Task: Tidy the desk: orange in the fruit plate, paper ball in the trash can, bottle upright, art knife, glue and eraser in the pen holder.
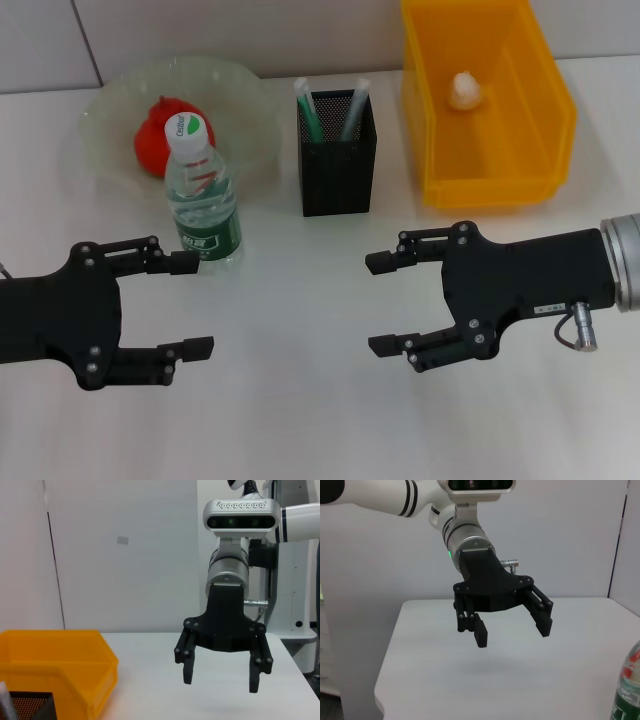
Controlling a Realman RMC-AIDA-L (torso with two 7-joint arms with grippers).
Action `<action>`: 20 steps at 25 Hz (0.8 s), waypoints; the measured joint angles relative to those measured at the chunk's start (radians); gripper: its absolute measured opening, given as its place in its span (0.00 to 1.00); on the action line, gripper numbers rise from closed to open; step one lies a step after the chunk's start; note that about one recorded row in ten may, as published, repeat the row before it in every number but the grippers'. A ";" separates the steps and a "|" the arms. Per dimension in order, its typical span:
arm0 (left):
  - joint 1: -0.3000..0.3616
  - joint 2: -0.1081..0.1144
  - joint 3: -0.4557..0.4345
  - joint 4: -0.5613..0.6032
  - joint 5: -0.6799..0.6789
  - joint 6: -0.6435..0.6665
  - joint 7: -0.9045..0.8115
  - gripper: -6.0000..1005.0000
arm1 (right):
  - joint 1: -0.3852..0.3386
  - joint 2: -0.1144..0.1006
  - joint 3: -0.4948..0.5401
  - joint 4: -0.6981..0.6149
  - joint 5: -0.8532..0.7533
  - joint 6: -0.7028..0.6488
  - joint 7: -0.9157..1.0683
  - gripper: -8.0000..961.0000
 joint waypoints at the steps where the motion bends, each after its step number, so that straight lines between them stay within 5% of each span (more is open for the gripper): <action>1: 0.000 0.000 0.000 0.001 0.000 0.000 0.000 0.79 | 0.000 0.000 0.000 0.000 0.000 0.000 0.000 0.81; 20: 0.005 0.003 0.001 0.013 0.002 0.000 -0.005 0.79 | 0.007 0.003 0.003 0.001 0.021 -0.002 0.001 0.81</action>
